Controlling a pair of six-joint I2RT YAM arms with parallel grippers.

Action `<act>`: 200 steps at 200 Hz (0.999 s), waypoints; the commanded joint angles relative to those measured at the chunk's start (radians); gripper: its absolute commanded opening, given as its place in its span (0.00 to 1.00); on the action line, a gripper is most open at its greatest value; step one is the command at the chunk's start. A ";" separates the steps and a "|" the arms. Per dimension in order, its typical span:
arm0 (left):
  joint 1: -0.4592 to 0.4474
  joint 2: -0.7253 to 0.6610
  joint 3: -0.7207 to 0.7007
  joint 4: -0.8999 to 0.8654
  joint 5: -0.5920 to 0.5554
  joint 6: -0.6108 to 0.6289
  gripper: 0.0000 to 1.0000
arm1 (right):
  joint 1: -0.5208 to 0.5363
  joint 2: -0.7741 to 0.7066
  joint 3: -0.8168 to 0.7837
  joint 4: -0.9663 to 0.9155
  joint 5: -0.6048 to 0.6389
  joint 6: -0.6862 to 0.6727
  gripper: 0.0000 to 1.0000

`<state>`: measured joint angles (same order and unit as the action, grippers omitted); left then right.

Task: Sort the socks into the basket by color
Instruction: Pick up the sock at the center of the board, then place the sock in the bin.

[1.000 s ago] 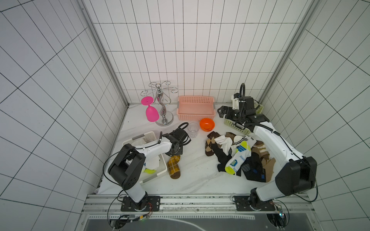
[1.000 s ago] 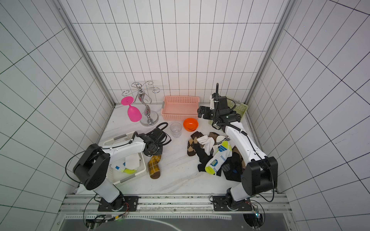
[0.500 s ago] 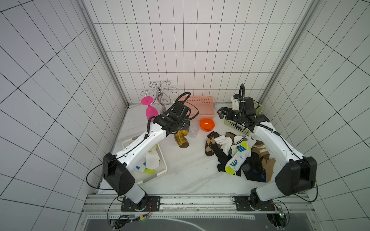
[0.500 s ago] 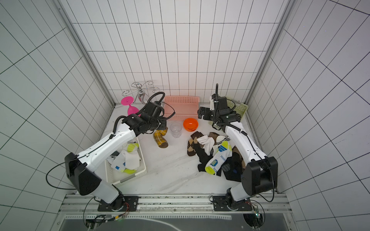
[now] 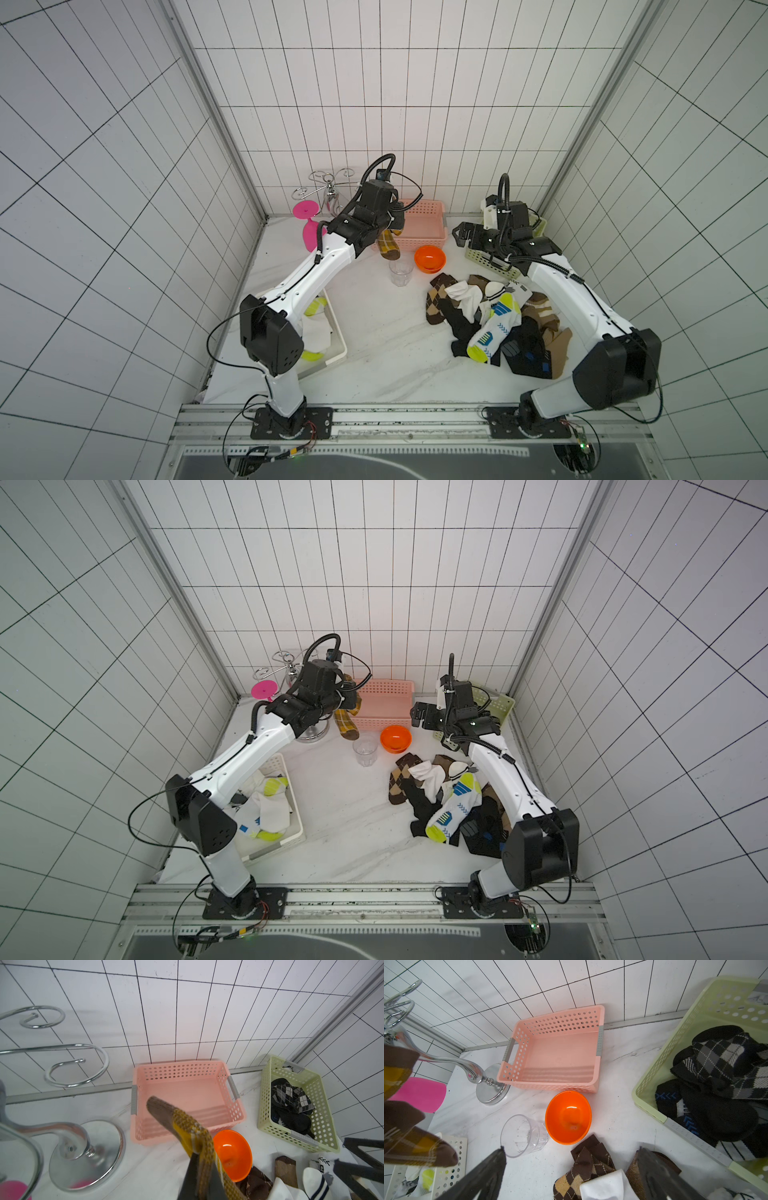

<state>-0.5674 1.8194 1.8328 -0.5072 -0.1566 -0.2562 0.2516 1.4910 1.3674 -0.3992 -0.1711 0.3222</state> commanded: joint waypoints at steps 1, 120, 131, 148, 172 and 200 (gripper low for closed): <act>0.006 0.073 0.045 0.229 0.001 0.088 0.00 | 0.009 -0.029 -0.033 0.010 0.012 -0.011 0.99; 0.083 0.424 0.078 0.642 -0.022 0.220 0.00 | -0.011 -0.017 -0.073 0.029 0.022 -0.035 0.99; 0.091 0.449 0.087 0.642 -0.014 0.219 0.00 | -0.012 -0.014 -0.074 0.030 0.024 -0.039 0.99; 0.098 0.483 0.103 0.634 -0.001 0.228 0.00 | -0.014 -0.003 -0.073 0.025 0.025 -0.043 0.99; 0.097 0.518 0.129 0.607 0.012 0.232 0.00 | -0.015 0.008 -0.065 0.013 0.028 -0.046 0.99; 0.097 0.530 0.124 0.601 0.025 0.221 0.00 | -0.015 0.015 -0.059 0.009 0.032 -0.046 0.99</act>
<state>-0.4664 2.3287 1.9240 0.0845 -0.1551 -0.0513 0.2420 1.4933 1.3437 -0.3801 -0.1555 0.2905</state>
